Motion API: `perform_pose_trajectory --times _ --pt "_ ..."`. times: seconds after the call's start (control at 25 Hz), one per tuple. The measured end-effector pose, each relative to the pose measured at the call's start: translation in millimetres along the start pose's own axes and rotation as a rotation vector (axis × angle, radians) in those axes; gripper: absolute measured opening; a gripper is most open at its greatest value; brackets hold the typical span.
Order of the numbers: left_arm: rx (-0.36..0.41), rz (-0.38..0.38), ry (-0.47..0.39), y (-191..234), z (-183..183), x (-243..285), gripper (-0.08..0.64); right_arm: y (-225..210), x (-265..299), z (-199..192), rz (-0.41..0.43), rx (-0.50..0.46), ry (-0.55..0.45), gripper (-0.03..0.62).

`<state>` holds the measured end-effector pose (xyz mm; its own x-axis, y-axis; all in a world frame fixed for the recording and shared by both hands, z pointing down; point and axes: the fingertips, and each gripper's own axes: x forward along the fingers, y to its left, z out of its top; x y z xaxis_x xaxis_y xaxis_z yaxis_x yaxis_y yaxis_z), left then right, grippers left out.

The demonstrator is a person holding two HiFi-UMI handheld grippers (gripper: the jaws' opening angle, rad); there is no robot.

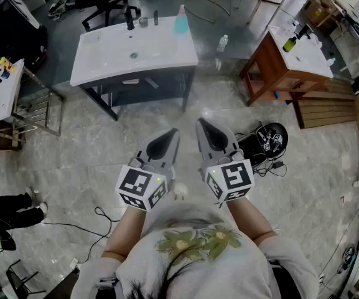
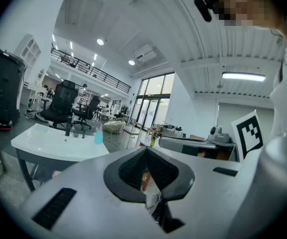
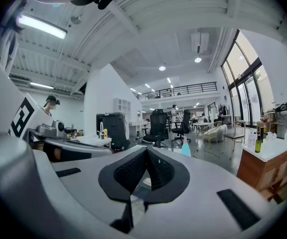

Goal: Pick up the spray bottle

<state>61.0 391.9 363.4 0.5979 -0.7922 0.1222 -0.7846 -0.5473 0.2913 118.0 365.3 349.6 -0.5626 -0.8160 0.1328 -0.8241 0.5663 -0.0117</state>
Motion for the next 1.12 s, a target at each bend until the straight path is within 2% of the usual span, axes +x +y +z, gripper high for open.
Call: perform_pose_trajectory --times 0.4,0.76,1.12 --pt "-0.01 0.006 0.005 21.3 5.9 22.5 0.008 -13.5 29.7 -1.1 0.004 0.004 0.014 0.021" --pt "-0.011 0.009 -0.002 65.6 24.5 64.3 0.008 -36.2 87.3 6.8 0.004 -0.019 0.015 0.021" --pt "-0.001 -0.005 -0.004 109.1 47.6 104.1 0.008 -56.1 145.1 20.1 0.018 0.011 -0.006 0.023"
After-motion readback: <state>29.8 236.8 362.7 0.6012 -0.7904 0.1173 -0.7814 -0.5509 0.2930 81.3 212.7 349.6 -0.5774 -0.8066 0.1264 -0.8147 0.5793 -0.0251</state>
